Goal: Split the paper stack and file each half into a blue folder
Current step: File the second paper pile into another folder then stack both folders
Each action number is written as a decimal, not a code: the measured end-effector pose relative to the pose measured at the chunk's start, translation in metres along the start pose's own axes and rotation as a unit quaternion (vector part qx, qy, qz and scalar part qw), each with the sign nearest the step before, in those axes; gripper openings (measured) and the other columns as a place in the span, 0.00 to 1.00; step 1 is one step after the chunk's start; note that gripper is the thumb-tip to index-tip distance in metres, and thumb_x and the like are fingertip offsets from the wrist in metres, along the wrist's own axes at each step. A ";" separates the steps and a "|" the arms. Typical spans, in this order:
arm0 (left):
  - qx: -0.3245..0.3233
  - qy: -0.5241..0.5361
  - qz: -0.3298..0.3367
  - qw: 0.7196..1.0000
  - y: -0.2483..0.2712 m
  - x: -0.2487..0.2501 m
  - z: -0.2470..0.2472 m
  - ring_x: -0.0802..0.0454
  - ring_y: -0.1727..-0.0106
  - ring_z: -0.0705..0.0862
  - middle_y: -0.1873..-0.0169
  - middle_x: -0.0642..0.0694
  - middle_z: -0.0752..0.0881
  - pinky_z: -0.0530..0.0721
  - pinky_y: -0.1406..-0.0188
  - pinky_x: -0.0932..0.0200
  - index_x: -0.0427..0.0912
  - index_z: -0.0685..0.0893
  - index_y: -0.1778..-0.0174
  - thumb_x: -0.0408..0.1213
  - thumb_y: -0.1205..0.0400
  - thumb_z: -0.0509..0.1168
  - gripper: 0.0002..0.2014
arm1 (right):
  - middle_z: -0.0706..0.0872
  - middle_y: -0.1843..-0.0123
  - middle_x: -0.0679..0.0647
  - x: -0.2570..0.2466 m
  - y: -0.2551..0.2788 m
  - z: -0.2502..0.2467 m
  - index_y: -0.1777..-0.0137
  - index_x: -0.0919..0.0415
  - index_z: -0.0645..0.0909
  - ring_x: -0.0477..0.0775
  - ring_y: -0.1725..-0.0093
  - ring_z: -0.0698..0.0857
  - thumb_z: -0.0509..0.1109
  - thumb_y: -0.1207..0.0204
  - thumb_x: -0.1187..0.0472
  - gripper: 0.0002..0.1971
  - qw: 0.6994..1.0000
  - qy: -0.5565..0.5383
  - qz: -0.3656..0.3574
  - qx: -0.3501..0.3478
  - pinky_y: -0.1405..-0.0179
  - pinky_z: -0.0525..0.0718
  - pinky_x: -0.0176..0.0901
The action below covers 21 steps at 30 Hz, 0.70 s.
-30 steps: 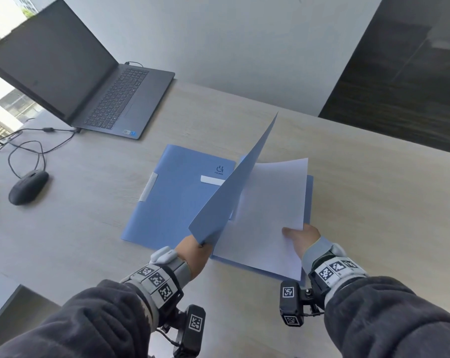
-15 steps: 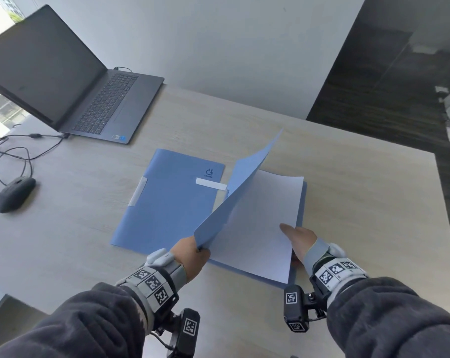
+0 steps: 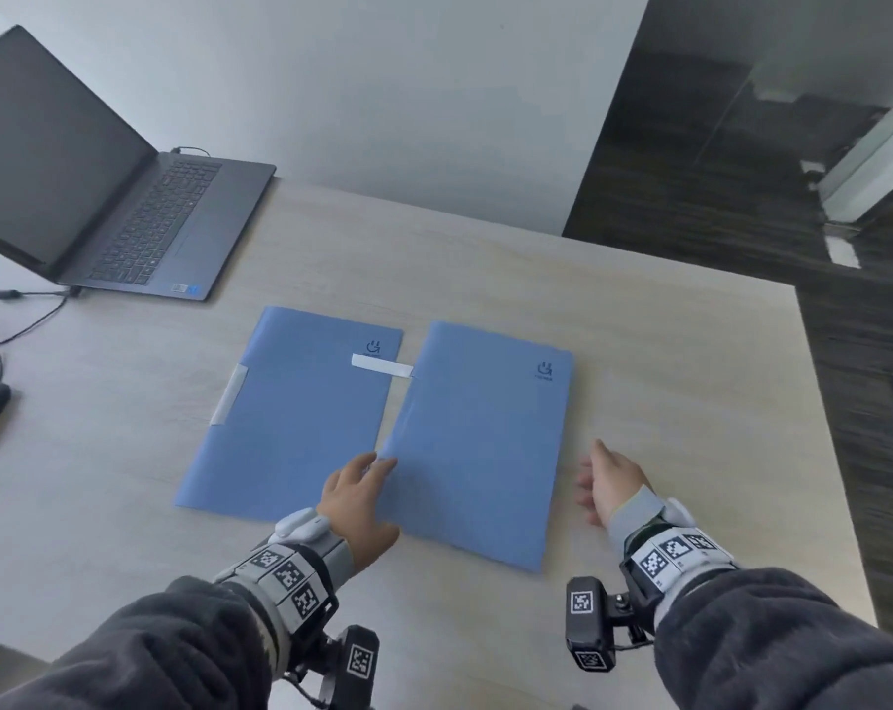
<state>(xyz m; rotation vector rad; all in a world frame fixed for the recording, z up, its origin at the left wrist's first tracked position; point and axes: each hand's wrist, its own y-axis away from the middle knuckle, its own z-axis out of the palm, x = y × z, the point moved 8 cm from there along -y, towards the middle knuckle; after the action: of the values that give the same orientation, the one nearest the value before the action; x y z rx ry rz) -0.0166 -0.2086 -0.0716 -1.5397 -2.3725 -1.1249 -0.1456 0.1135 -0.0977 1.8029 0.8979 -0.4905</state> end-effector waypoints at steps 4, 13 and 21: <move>0.029 0.027 -0.017 0.999 -0.019 0.012 -0.008 0.40 0.20 0.63 0.18 0.46 0.63 0.65 0.21 0.47 0.49 0.62 0.18 0.39 0.25 0.65 0.37 | 0.85 0.64 0.54 0.005 0.004 0.003 0.55 0.56 0.83 0.55 0.68 0.83 0.63 0.24 0.52 0.10 0.999 0.015 -0.031 -0.010 0.70 0.81 0.46; 0.037 0.172 -0.112 0.978 -0.057 0.027 -0.011 0.37 0.34 0.79 0.29 0.40 0.77 0.75 0.40 0.50 0.50 0.62 0.19 0.37 0.21 0.61 0.32 | 0.88 0.60 0.52 0.010 0.015 0.018 0.57 0.54 0.85 0.53 0.62 0.87 0.66 0.28 0.54 0.07 0.998 -0.006 -0.018 -0.067 0.66 0.82 0.45; 0.006 0.266 -0.160 0.951 -0.060 0.008 0.004 0.42 0.56 0.88 0.58 0.44 0.90 0.81 0.56 0.54 0.57 0.74 0.30 0.37 0.23 0.64 0.24 | 0.89 0.54 0.49 0.018 0.021 0.011 0.55 0.50 0.83 0.52 0.54 0.89 0.66 0.24 0.54 0.05 0.996 -0.024 0.011 -0.082 0.63 0.82 0.44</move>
<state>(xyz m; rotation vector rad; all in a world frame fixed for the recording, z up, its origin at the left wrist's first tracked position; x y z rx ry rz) -0.0683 -0.2133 -0.1023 -0.7199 -2.2670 -1.3664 -0.1172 0.1054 -0.1016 1.6437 0.8601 -0.4325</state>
